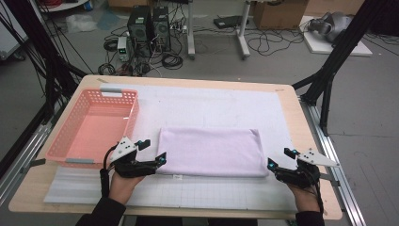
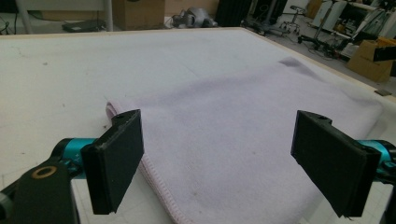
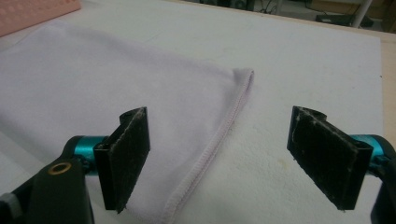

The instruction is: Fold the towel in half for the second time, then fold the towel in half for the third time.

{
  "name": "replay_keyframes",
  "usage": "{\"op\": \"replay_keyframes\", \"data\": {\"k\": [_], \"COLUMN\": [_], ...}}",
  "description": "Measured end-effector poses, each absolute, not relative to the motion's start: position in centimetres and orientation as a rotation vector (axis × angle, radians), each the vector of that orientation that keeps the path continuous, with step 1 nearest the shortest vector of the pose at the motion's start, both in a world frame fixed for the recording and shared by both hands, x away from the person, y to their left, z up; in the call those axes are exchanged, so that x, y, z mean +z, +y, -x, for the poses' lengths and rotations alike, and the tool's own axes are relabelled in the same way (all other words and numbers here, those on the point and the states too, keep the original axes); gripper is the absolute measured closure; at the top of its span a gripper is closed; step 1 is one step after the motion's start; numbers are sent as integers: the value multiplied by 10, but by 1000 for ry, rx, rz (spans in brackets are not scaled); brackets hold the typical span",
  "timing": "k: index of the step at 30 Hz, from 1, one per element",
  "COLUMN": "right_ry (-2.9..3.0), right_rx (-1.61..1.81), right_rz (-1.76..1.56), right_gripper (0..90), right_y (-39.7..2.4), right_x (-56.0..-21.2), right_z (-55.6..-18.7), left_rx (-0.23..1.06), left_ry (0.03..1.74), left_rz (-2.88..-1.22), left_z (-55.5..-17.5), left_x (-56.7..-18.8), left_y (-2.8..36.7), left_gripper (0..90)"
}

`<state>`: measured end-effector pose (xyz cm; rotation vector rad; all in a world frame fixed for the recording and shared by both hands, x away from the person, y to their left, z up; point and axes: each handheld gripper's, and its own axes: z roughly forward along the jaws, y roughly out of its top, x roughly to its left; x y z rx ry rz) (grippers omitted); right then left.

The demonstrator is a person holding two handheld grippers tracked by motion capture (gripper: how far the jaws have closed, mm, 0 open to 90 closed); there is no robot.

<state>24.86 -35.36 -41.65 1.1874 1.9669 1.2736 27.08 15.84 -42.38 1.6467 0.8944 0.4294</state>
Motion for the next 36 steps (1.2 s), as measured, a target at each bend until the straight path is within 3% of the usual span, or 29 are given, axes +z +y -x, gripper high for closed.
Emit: {"op": "replay_keyframes", "data": {"k": [36], "right_ry": [1983], "right_rx": [1272], "right_rz": [-1189], "right_gripper": [202], "right_y": [-354], "right_x": [-418], "right_z": [-248], "left_rx": [387], "left_ry": [967], "left_rz": [-1726], "left_z": [-269], "left_x": [-427], "left_y": [150], "left_gripper": [189]}}
